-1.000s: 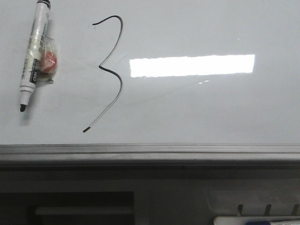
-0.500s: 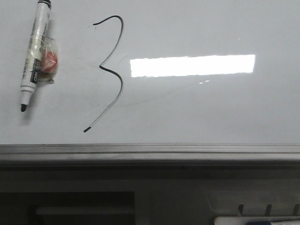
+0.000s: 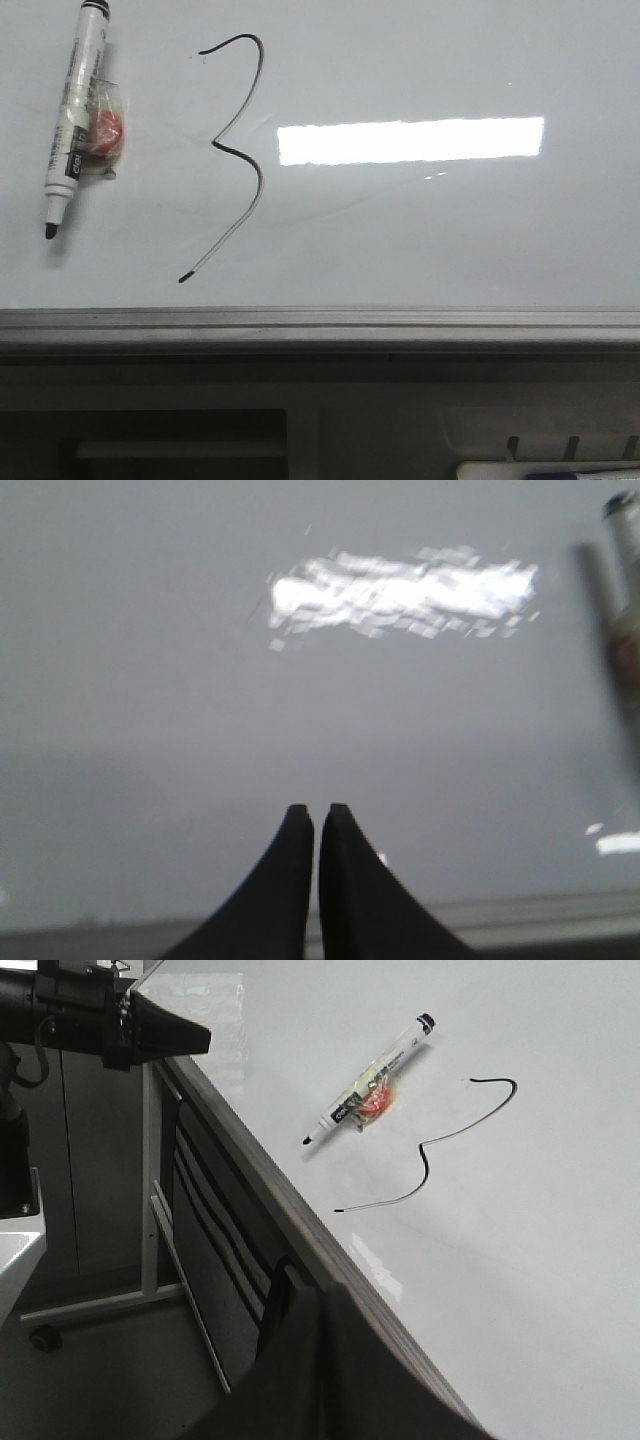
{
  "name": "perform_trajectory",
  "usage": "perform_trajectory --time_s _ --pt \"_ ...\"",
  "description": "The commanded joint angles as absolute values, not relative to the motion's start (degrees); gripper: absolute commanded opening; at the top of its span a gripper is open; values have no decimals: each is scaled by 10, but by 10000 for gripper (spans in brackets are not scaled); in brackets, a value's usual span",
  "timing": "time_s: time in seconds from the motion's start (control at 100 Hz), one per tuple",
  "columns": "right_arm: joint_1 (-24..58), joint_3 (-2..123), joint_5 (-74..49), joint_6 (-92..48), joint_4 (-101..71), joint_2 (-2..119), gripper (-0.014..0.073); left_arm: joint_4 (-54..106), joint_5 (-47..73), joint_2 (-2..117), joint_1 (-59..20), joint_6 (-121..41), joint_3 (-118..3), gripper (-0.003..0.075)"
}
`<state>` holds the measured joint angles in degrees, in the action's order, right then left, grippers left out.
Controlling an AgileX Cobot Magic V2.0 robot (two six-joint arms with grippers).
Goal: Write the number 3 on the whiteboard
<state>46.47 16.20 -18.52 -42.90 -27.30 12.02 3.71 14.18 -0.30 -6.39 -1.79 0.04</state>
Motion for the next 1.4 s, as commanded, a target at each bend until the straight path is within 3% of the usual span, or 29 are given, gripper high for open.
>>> perform_trajectory --time_s 0.0,1.39 --pt "461 178 -148 -426 -278 125 -49 38 166 -17 -32 -14 6 -21" --pt "461 180 -146 -426 -278 125 -49 39 166 -16 -16 -14 6 -20"
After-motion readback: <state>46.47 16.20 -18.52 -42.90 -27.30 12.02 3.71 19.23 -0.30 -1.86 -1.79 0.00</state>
